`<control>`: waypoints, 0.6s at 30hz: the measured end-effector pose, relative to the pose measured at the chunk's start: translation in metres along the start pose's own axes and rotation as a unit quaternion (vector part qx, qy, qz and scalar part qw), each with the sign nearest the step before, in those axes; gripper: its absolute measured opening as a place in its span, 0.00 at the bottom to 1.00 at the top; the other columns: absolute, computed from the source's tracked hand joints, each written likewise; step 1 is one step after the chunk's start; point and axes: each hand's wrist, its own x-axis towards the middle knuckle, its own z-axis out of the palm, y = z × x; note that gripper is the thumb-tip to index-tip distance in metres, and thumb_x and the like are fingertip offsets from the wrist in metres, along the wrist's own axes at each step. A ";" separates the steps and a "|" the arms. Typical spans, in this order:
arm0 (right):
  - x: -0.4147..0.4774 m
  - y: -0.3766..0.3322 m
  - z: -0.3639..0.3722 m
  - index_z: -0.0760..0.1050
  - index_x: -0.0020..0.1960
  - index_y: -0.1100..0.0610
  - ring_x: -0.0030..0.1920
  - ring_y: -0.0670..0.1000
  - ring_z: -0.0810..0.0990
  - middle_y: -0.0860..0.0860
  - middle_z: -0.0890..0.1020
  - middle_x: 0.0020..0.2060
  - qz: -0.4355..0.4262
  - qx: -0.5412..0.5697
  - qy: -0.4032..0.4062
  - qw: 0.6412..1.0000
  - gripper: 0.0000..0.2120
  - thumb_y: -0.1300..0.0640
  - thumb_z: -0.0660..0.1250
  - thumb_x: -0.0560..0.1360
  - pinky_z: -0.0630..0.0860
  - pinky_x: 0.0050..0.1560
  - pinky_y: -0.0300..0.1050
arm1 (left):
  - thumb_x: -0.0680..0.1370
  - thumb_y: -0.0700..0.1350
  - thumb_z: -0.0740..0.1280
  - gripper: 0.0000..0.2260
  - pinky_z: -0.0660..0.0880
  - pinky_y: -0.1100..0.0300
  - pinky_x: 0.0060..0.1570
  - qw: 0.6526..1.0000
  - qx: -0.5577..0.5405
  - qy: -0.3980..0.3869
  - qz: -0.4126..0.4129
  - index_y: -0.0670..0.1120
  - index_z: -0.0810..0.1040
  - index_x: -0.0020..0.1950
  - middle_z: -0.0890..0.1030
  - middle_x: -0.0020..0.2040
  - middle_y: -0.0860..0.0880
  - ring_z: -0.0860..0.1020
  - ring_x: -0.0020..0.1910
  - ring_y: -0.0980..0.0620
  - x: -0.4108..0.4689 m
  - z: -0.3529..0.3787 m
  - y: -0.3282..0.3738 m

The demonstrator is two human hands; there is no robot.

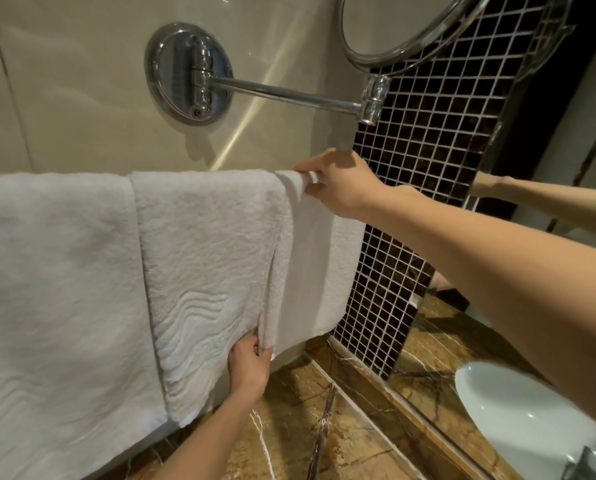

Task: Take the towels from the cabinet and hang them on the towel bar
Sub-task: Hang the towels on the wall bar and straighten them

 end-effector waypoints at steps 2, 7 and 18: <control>0.000 0.000 0.001 0.76 0.65 0.50 0.63 0.56 0.75 0.52 0.78 0.63 0.001 0.002 0.002 1.000 0.18 0.56 0.66 0.76 0.72 0.64 0.49 | 0.73 0.37 0.71 0.07 0.72 0.60 0.46 1.000 0.001 -0.002 0.003 0.42 0.82 0.50 0.81 0.42 0.49 0.78 0.44 0.51 0.000 0.000 -0.001; -0.004 -0.002 0.000 0.75 0.66 0.50 0.64 0.56 0.74 0.52 0.78 0.63 0.003 0.006 0.006 1.000 0.18 0.57 0.66 0.77 0.71 0.65 0.48 | 0.73 0.37 0.71 0.07 0.74 0.59 0.47 1.000 -0.014 -0.008 -0.014 0.42 0.82 0.51 0.81 0.43 0.50 0.78 0.44 0.51 0.002 0.001 -0.003; -0.006 -0.004 0.000 0.75 0.66 0.50 0.65 0.56 0.74 0.52 0.77 0.64 0.016 0.017 0.008 1.000 0.17 0.58 0.65 0.77 0.71 0.65 0.48 | 0.71 0.37 0.73 0.07 0.81 0.46 0.44 0.993 -0.048 -0.053 -0.097 0.41 0.77 0.36 0.80 0.33 0.43 0.80 0.37 0.46 0.006 0.000 -0.018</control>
